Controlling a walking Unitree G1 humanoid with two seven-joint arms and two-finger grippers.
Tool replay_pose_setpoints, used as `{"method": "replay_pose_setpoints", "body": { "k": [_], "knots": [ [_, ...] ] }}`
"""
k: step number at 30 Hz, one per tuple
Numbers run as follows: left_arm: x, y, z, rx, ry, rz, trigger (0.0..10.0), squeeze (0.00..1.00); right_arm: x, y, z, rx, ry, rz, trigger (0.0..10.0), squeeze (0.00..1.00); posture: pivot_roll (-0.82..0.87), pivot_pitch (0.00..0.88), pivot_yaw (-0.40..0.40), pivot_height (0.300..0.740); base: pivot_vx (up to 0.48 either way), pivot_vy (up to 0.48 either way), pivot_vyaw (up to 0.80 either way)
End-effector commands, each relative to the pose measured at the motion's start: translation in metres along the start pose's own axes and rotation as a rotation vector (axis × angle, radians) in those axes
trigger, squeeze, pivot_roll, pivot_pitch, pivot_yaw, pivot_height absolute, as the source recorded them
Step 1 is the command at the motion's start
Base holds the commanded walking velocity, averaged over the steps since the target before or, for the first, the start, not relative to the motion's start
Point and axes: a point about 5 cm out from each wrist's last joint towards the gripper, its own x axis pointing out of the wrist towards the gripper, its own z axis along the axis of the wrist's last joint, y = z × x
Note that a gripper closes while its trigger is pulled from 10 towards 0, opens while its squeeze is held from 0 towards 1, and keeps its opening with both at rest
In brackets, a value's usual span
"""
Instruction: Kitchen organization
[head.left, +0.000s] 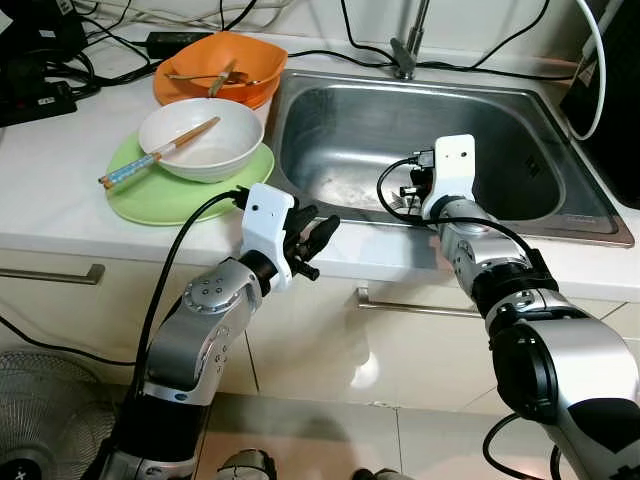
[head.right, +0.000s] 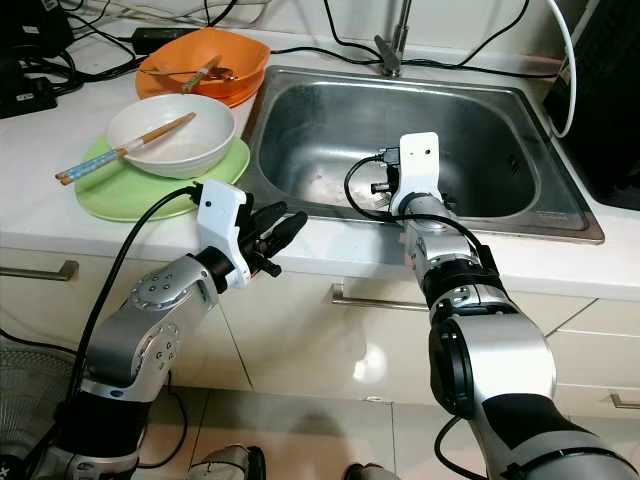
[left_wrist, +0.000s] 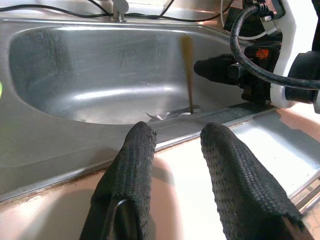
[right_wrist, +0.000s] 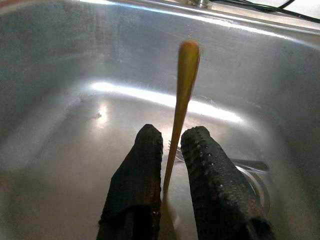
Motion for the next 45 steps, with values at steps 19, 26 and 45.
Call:
{"method": "replay_pose_setpoints", "body": {
  "k": [19, 26, 45],
  "knots": [
    [0.003, 0.003, 0.022, 0.095, -0.141, 0.087, 10.0, 0.0, -0.012, 0.003, 0.069, 0.057, -0.508, 0.063, 10.0, 0.0, 0.15, 0.092, -0.055, 0.74, 0.0, 0.0, 0.0],
    [0.001, 0.011, 0.039, 0.145, -0.253, 0.181, 10.0, 0.0, -0.028, 0.009, 0.073, 0.081, -0.662, 0.114, 10.0, 0.0, 0.14, 0.098, -0.053, 0.74, 0.0, 0.0, 0.0],
    [-0.035, 0.034, 0.087, 0.388, -0.558, 0.443, 10.0, 0.0, -0.051, 0.046, -0.014, 0.206, -0.495, 0.2, 10.0, 0.0, 0.17, 0.116, -0.061, 0.74, 0.0, 0.0, 0.0]
  ]
}}
